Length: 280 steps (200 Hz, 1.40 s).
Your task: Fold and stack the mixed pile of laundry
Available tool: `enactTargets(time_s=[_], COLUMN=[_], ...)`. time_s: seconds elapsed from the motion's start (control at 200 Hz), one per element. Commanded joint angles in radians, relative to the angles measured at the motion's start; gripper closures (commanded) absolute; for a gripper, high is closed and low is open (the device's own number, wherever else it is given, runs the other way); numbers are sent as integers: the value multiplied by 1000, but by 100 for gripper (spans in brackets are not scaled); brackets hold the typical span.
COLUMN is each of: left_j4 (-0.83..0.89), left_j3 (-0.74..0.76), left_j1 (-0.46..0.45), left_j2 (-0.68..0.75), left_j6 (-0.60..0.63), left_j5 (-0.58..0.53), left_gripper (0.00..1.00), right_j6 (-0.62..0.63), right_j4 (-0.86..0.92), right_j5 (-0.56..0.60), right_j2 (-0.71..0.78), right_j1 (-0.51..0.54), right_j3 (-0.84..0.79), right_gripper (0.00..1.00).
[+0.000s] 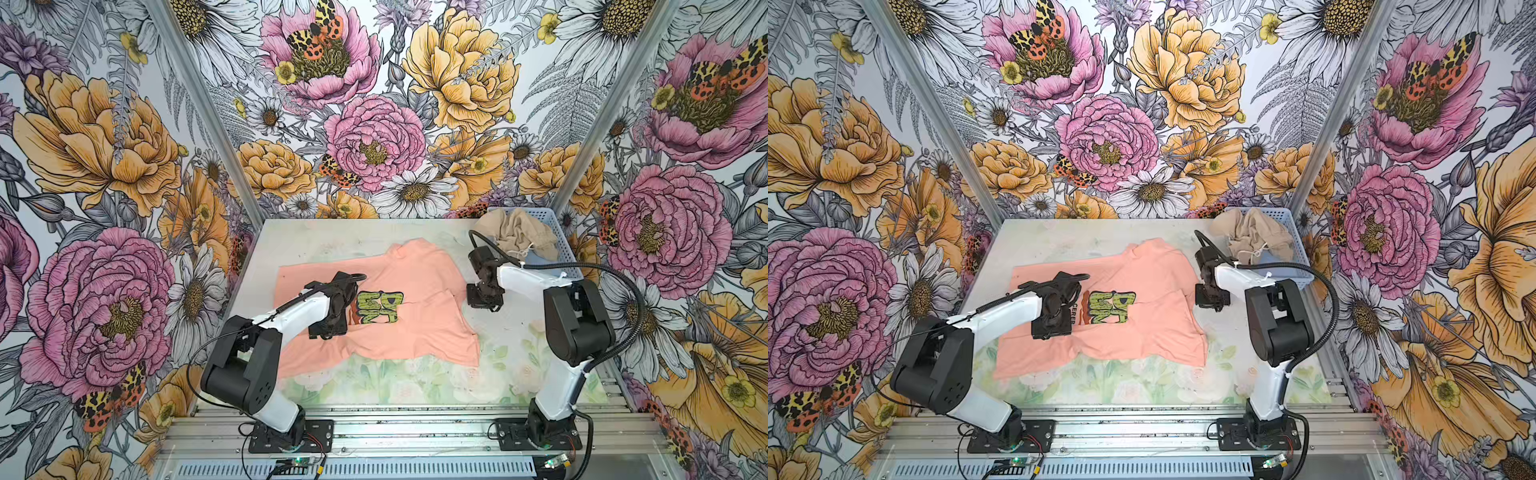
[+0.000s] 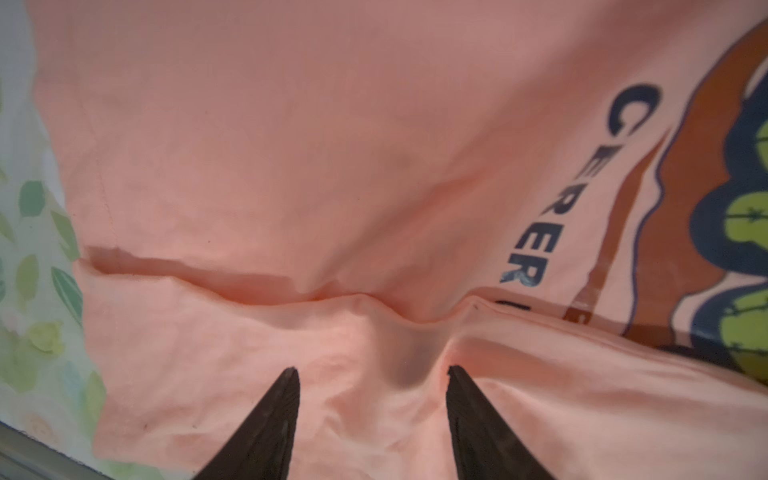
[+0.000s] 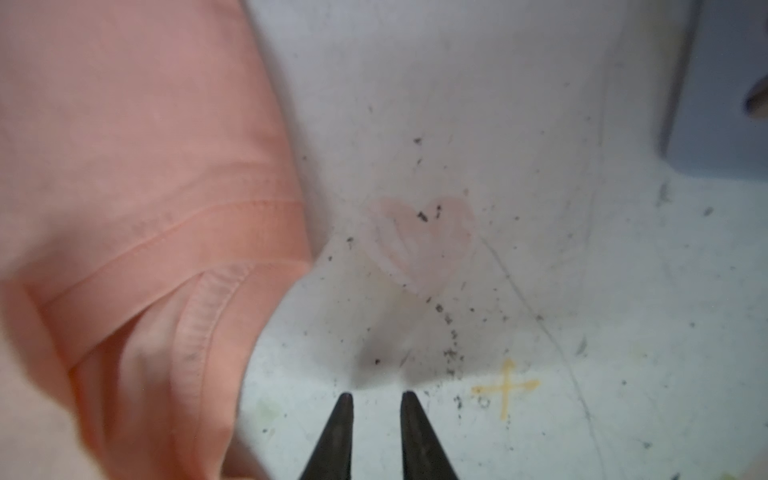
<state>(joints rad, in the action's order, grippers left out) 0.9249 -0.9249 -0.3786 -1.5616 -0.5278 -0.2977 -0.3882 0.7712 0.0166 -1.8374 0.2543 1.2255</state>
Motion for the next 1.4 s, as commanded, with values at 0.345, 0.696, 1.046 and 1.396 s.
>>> enactTargets(time_s=[0.345, 0.696, 1.046, 1.396], left_j4=[-25, -26, -25, -26], left_j3=[15, 52, 57, 58], left_j1=[22, 31, 41, 41], left_j2=[-8, 39, 64, 79], left_j6=[18, 9, 19, 19], left_j5=[-17, -8, 4, 8], left_gripper=[47, 47, 46, 46], right_j6=[-184, -132, -49, -155], right_j4=[-226, -73, 84, -18], right_j5=[-182, 21, 141, -120], right_j2=[-57, -128, -186, 21], right_j1=[8, 16, 11, 38], right_j3=[22, 58, 147, 80], right_gripper=[79, 99, 100, 88])
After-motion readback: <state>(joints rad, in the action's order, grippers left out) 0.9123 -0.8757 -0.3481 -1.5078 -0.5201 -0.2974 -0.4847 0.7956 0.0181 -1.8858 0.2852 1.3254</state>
